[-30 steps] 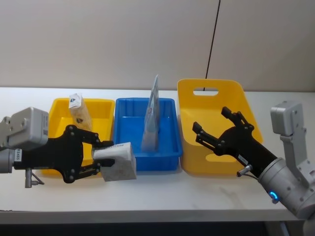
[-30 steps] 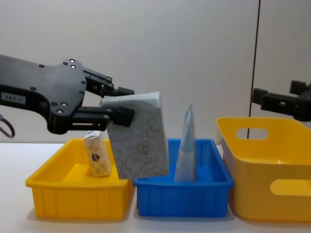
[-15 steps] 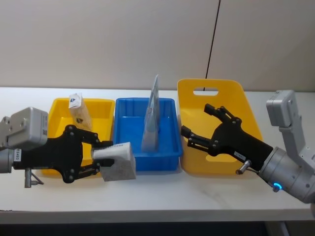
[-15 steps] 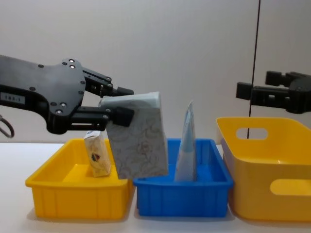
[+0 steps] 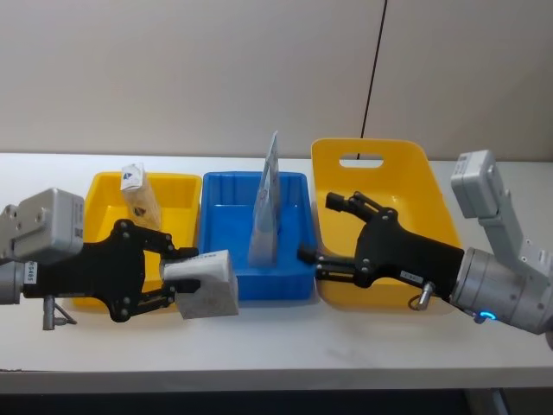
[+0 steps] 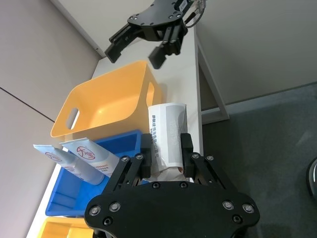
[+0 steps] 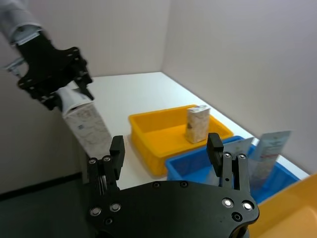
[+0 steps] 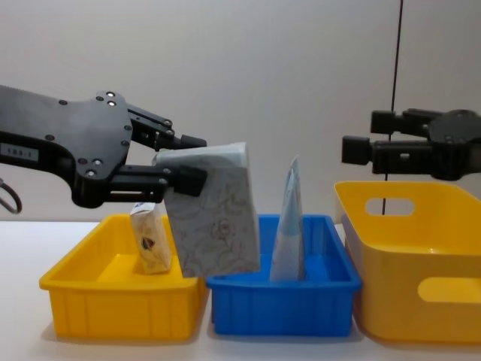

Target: Bimanual collaborative sorting of washing and personal care products

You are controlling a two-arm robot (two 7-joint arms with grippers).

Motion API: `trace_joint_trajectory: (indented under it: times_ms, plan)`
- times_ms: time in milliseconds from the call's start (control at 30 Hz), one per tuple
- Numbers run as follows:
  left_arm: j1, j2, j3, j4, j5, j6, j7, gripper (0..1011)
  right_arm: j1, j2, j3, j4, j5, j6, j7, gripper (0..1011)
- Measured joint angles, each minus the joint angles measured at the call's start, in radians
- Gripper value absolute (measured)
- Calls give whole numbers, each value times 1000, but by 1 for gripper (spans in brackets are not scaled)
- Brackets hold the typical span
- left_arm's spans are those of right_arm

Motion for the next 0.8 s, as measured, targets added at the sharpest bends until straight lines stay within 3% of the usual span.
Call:
trace_joint_trajectory:
  times_ms: [433, 567, 800]
  plan:
    - [0, 0, 0, 0, 0, 0, 0, 313, 127, 21, -93, 98, 0, -36, 208, 1002]
    - [0, 0, 0, 0, 0, 0, 0, 313, 172, 21, -129, 139, -15, -64, 279, 1002]
    - [0, 0, 0, 0, 0, 0, 0, 313, 223, 14, -172, 192, -43, -109, 349, 1002]
